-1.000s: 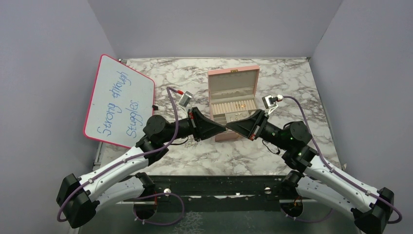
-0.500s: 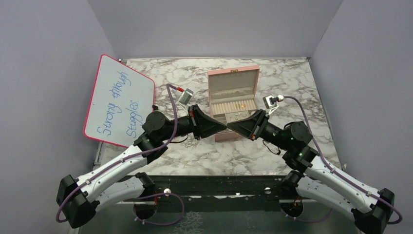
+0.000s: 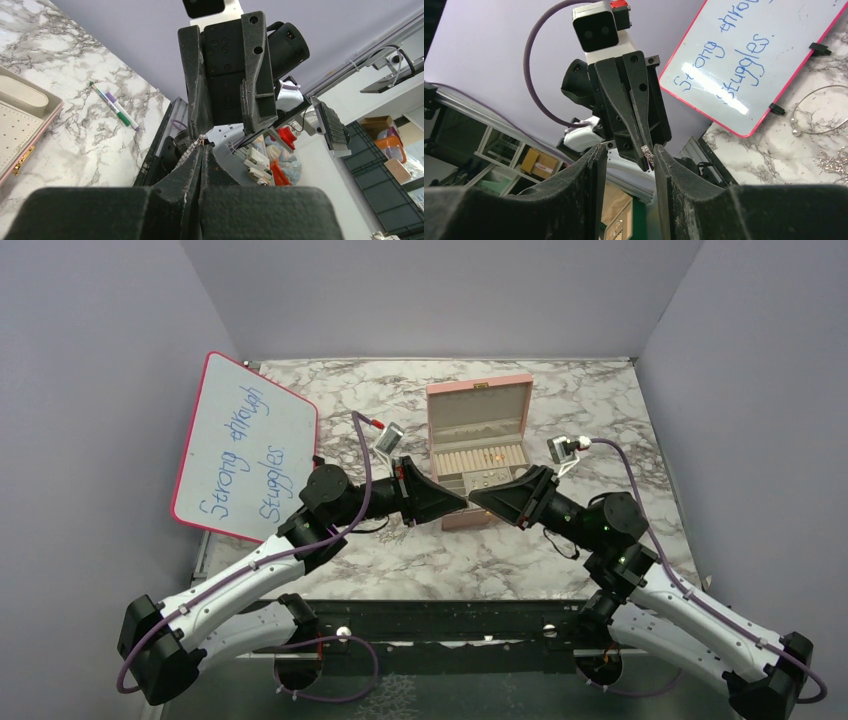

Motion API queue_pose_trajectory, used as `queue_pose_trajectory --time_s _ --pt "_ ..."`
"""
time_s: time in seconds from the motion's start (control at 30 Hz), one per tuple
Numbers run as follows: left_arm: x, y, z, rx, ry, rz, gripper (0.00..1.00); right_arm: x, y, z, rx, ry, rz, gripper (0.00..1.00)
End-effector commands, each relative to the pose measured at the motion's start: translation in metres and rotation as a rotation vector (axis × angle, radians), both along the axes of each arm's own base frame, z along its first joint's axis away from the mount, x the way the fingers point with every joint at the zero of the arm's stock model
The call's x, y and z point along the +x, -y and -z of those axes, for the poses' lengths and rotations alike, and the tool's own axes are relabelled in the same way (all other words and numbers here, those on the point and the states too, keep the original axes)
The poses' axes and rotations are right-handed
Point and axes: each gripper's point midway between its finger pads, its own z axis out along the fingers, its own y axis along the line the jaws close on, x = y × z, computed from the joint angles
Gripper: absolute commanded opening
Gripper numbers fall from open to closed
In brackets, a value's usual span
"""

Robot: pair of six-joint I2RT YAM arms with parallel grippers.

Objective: Organize the mixed jewelry
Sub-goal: Pick up the jewelry from the center of the board.

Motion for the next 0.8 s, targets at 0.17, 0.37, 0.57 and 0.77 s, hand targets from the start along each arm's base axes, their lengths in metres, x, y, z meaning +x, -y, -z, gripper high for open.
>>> queue_pose_trajectory --time_s 0.17,0.37,0.57,0.77 --pt "-0.012 -0.001 -0.024 -0.039 -0.002 0.06 0.0 0.004 0.009 -0.013 -0.013 0.14 0.076 0.49" --pt "-0.019 -0.001 -0.032 -0.051 -0.018 0.095 0.0 -0.004 0.005 -0.023 0.008 0.225 0.033 0.5" --pt "-0.022 -0.002 -0.035 -0.055 -0.022 0.111 0.0 -0.016 0.0 -0.034 0.023 0.295 -0.036 0.44" --pt "-0.024 -0.003 -0.035 -0.056 -0.023 0.114 0.0 -0.018 -0.001 -0.036 0.019 0.301 -0.047 0.33"
